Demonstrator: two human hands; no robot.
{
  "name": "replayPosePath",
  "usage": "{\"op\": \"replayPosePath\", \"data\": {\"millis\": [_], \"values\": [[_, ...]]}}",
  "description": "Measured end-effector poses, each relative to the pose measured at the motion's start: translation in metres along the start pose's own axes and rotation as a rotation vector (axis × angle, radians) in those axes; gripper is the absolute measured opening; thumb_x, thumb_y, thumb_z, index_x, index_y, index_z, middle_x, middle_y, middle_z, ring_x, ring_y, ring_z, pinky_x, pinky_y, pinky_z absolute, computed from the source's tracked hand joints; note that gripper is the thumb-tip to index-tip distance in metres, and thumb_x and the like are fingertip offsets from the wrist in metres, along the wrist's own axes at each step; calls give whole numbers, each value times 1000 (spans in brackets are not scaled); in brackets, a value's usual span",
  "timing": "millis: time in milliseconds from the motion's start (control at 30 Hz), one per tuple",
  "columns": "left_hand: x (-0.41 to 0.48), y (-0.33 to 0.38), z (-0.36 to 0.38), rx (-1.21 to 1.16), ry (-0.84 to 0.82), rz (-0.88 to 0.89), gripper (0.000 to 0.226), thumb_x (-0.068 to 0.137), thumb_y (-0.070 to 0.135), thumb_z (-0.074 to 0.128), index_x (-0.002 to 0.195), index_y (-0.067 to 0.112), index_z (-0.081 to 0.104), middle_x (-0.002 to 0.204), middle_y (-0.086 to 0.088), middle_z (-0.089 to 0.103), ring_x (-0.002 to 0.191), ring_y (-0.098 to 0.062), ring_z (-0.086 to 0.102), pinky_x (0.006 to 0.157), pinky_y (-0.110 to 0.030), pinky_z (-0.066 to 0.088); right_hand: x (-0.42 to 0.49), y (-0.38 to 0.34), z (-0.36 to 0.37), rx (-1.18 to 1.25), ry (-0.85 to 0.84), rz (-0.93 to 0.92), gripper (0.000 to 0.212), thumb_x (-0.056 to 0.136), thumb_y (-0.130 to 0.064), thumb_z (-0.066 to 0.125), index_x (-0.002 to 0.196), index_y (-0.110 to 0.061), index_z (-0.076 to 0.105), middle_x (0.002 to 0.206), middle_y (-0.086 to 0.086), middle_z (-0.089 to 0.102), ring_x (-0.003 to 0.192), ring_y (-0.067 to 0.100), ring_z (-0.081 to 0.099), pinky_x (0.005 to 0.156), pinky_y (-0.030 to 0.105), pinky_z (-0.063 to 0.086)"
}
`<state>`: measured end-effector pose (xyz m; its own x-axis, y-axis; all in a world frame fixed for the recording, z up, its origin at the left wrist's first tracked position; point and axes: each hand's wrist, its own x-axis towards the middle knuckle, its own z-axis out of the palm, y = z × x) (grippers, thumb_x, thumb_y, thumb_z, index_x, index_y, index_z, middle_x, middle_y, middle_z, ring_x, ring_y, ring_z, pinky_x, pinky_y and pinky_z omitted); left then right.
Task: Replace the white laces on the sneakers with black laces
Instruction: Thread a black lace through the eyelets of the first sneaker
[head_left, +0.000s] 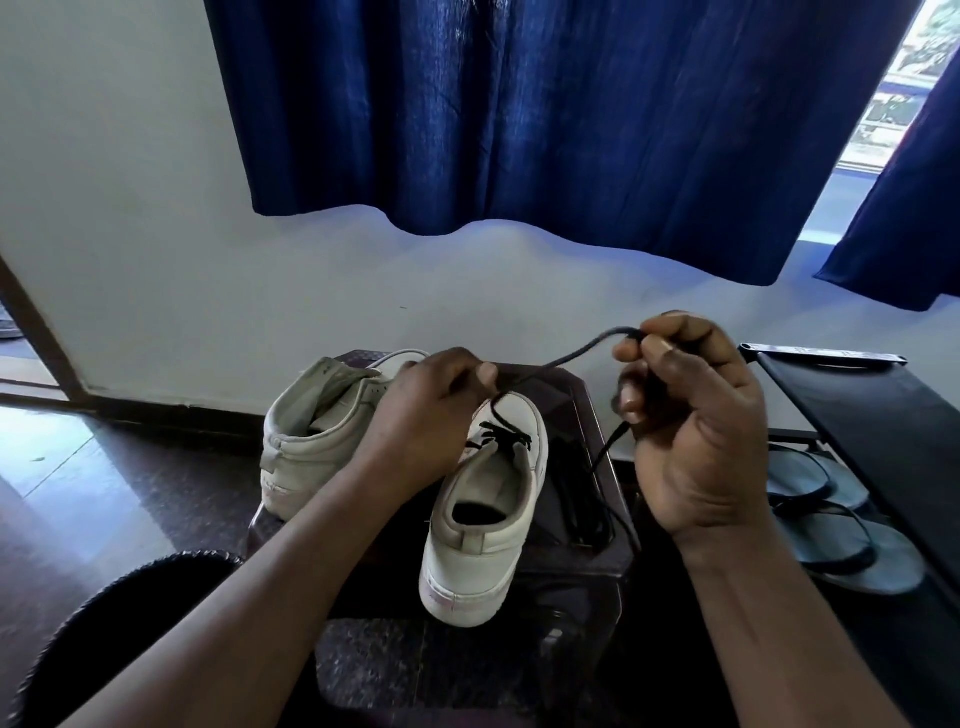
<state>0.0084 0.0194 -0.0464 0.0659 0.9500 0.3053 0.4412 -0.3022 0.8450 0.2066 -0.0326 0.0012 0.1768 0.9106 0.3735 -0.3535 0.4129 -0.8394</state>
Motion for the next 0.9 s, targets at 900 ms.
{"op": "replayPosePath", "data": {"millis": [900], "values": [[-7, 19, 3, 171, 32, 103, 8, 99, 33, 66, 94, 31, 71, 106, 15, 66, 110, -17, 46, 92, -32, 40, -9, 11, 10, -240, -62, 85, 16, 93, 1, 64, 93, -13, 72, 82, 14, 75, 68, 22, 57, 60, 27, 45]]}}
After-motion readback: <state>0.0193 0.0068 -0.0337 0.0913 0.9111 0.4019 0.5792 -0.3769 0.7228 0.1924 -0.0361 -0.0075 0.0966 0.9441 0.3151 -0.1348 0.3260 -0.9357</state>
